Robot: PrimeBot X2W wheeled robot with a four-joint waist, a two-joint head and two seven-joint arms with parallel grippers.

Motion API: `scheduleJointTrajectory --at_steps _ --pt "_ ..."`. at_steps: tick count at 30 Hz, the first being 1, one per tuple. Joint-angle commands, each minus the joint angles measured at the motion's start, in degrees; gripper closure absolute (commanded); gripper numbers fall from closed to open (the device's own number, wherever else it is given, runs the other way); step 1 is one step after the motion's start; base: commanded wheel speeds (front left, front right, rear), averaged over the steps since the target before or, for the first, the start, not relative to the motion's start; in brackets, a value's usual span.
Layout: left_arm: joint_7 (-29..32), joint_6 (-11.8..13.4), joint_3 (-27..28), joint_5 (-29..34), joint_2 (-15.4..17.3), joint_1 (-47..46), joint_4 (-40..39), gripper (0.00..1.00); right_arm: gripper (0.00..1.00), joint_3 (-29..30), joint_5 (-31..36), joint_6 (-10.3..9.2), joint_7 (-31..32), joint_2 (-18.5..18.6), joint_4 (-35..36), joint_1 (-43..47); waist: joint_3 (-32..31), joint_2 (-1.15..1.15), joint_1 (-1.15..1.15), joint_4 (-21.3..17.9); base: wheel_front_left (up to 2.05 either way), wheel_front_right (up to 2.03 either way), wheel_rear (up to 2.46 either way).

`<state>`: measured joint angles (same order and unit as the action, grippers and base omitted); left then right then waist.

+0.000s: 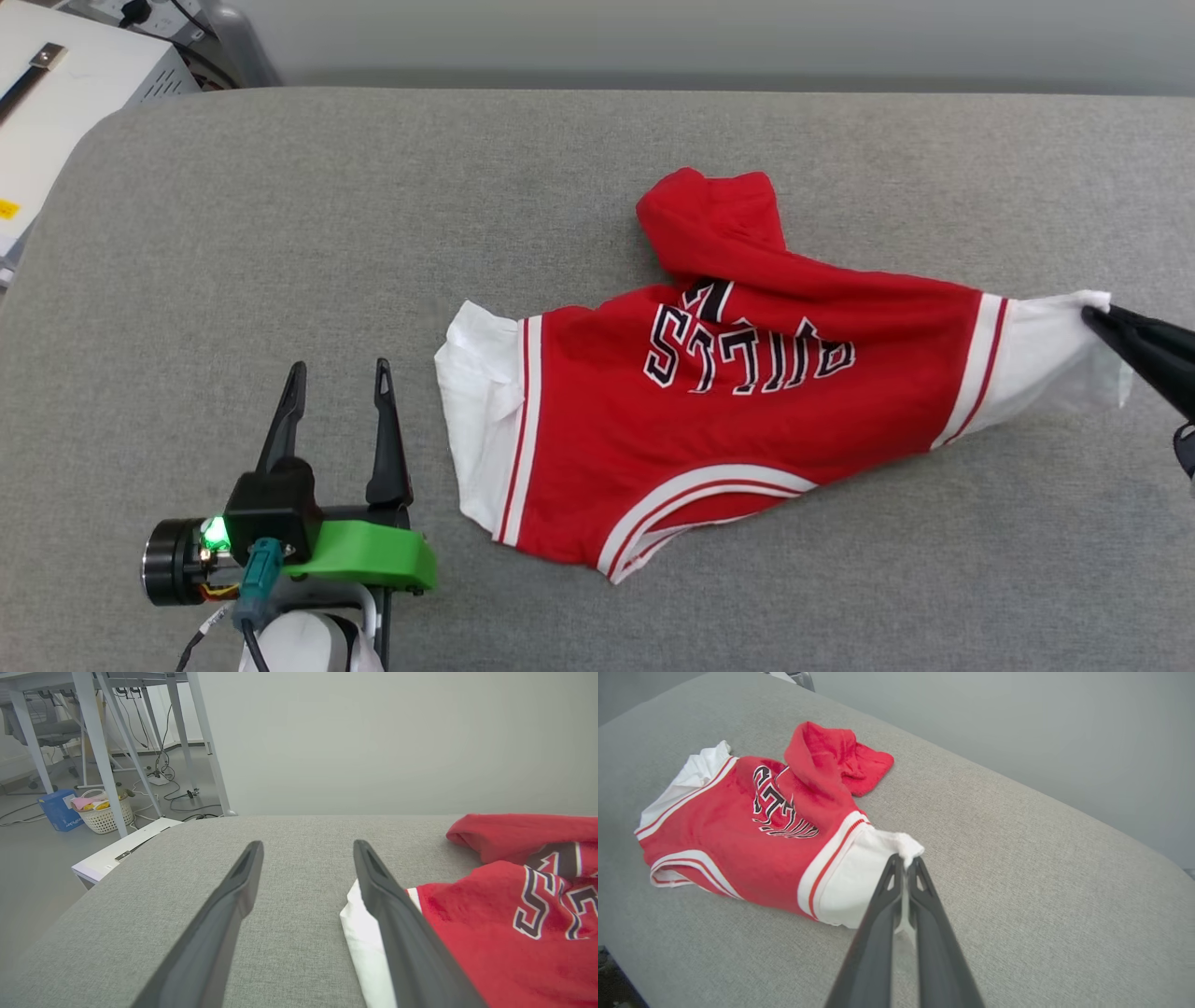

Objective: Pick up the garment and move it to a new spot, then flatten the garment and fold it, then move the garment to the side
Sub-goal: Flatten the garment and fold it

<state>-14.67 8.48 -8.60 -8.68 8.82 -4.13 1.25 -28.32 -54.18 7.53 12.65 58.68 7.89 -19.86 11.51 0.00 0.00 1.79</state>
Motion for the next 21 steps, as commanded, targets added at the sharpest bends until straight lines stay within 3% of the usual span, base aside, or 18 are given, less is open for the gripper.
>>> scheduleJointTrajectory --at_steps 1,3,7,14,21 --pt "-0.33 -0.44 0.23 0.61 -0.53 0.24 -0.26 0.00 1.00 2.28 1.05 -0.04 1.04 -1.01 0.60 1.21 1.07 0.00 0.00 0.47 0.00 0.00 0.00" --pt "-0.33 -1.19 0.28 1.21 -1.32 -1.23 -0.41 0.00 1.00 8.25 4.44 -0.04 5.76 -4.03 1.43 2.23 3.34 0.00 0.00 1.68 0.00 0.00 0.00" --pt "-0.33 -2.12 -0.08 1.87 -2.23 -3.51 -0.51 0.00 1.00 10.43 7.20 -0.04 11.67 -6.89 0.39 -1.16 6.74 0.00 0.00 3.61 0.00 0.00 0.00" --pt "-0.33 -3.40 -1.04 2.68 -3.84 -7.92 -0.24 0.00 1.00 5.28 9.89 -0.04 17.79 -11.79 -10.16 -14.85 11.79 0.00 0.00 6.85 0.00 0.00 0.00" --pt "-0.33 -3.96 -1.31 2.87 -4.96 -10.28 0.55 0.00 1.00 -3.73 13.39 -0.04 18.26 -19.38 -29.69 -26.41 14.05 0.00 0.00 8.79 0.00 0.00 0.00"
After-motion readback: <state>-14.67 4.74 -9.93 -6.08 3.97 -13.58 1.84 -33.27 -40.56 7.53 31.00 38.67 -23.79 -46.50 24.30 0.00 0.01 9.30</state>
